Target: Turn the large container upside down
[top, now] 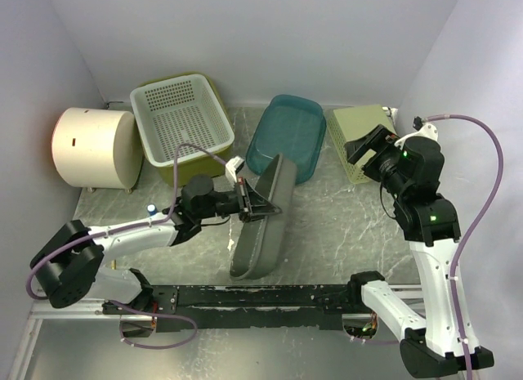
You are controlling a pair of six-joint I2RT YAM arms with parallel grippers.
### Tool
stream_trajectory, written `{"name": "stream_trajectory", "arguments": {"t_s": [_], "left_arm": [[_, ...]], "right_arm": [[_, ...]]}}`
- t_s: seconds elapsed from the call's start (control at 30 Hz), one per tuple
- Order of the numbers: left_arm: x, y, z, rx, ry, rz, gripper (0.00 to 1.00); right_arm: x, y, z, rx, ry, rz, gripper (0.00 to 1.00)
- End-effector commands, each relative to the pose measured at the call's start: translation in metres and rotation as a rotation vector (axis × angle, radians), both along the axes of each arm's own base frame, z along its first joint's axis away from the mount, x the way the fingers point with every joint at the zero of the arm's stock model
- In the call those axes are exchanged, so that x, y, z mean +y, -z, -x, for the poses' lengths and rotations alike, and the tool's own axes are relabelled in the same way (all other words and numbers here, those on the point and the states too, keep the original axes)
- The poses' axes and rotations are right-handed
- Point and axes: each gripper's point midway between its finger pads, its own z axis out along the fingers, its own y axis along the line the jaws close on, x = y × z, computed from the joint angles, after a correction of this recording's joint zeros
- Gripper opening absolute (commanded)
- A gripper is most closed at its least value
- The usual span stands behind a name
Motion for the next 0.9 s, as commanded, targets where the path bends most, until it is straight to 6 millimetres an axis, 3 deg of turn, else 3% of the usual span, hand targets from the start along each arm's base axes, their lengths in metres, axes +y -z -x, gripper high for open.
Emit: {"name": "stream_trajectory", "arguments": {"t_s": [0.0,0.1,0.3,0.6,0.77,0.87], "left_arm": [[0.026,0.002,-0.002,0.069,-0.016,0.099,0.07],[0.041,0.007,-0.014,0.071,-0.057,0.058,0.07],[0.056,0.023,-0.02,0.089,-0.078,-0.058,0.07],[0.114,0.05,-0.031,0.111,-0.097,-0.198,0.07],[0.142,0.081,-0.028,0.123,-0.08,-0.379,0.27],[0.155,0.089,-0.031,0.112,-0.106,-0.468,0.5]], "right_arm": [[-0.001,-0.009,-0.001,-0.035,0.002,-0.005,0.8],[0.001,-0.006,-0.003,-0.024,-0.003,-0.004,0.8],[0.004,-0.001,-0.009,-0.016,-0.012,-0.017,0.8],[0.012,0.011,-0.016,0.019,-0.049,-0.021,0.8],[0.013,0.012,-0.018,0.021,-0.054,-0.023,0.8],[0.013,0.015,-0.019,0.029,-0.053,-0.025,0.8]]}}
